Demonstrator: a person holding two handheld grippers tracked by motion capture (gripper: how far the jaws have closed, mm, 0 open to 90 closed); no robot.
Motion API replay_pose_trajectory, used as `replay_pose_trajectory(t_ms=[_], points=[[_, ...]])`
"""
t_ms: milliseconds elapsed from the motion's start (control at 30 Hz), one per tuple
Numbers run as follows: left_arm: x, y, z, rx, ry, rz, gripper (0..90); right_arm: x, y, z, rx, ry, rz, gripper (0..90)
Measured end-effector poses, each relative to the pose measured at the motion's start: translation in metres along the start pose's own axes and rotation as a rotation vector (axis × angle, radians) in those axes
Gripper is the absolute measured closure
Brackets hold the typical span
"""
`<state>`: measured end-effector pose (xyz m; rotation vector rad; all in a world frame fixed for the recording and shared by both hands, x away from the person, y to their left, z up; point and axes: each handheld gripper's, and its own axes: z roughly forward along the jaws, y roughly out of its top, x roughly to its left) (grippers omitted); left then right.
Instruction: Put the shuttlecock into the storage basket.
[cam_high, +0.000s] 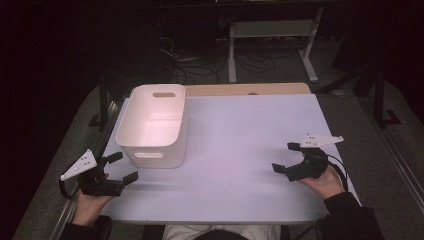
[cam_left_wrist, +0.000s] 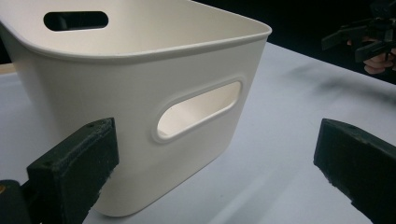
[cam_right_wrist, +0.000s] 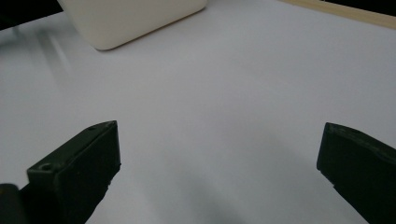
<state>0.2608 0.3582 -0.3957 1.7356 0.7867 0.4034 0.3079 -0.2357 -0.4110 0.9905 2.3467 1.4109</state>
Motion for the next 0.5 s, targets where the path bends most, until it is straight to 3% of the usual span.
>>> replay_pose_trajectory(t_ms=[500], points=[[0.000,0.000,0.000,0.001,0.000,-0.004,0.0,0.001,-0.017,-0.009,-0.019,-0.030,0.014,0.0]])
